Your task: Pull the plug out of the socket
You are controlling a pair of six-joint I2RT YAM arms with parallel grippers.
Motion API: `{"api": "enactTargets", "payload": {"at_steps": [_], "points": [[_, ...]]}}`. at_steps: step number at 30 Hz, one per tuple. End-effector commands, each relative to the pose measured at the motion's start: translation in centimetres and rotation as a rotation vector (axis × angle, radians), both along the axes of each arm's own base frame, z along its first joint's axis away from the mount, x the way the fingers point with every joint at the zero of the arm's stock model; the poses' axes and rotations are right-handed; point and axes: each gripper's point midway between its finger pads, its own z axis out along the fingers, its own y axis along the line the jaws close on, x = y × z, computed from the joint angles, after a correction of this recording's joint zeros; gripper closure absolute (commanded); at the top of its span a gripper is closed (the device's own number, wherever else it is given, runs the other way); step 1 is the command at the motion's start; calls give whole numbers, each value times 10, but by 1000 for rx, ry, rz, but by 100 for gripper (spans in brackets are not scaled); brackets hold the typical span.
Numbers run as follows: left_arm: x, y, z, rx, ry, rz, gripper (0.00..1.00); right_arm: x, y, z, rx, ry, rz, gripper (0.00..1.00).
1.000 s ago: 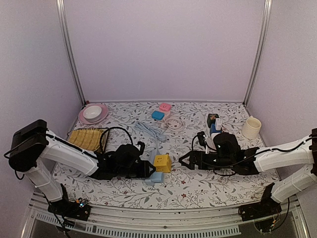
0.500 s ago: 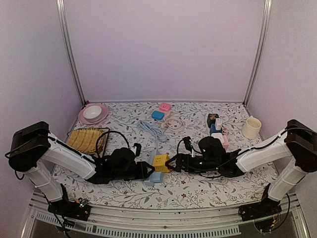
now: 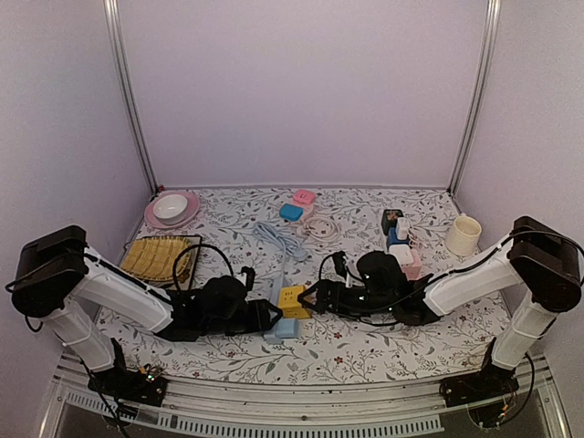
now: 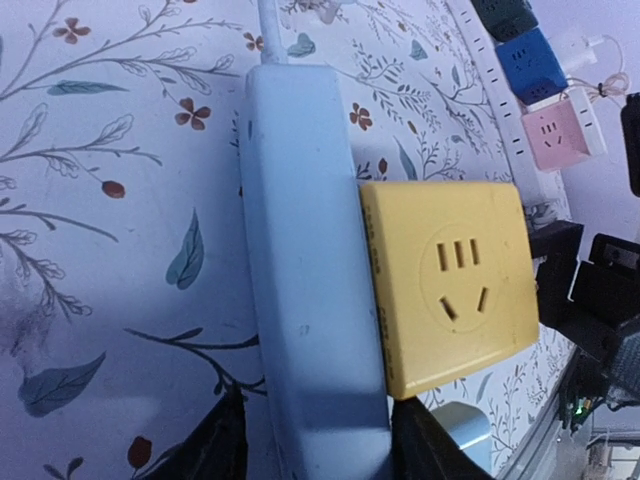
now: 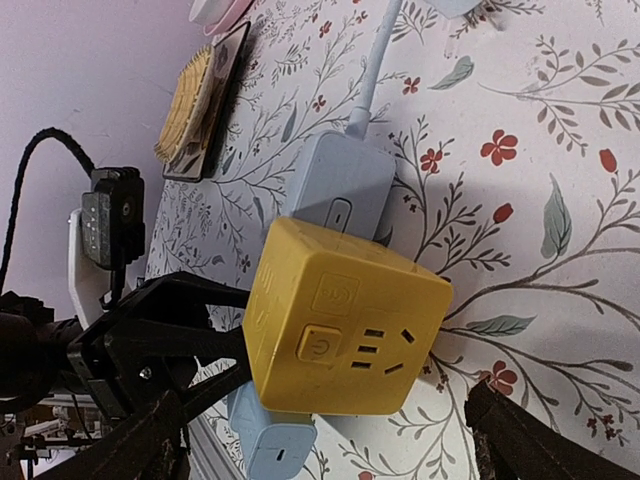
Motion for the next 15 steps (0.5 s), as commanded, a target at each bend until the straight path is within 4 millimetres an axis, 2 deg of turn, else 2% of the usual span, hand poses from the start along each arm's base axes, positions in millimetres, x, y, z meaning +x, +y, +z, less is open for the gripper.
{"api": "enactTargets", "payload": {"at_steps": [1,6,11,15], "points": [[-22,49,-46,219,83,31,50,1,4,11,22,-33,-12,1],[-21,60,-45,211,82,63,53,-1,6,14,-8,-60,-12,1],[-20,69,-51,155,122,80,61,-4,7,14,-27,-74,-5,1],[-22,75,-57,112,161,89,66,-13,17,19,-38,-96,23,1]]}}
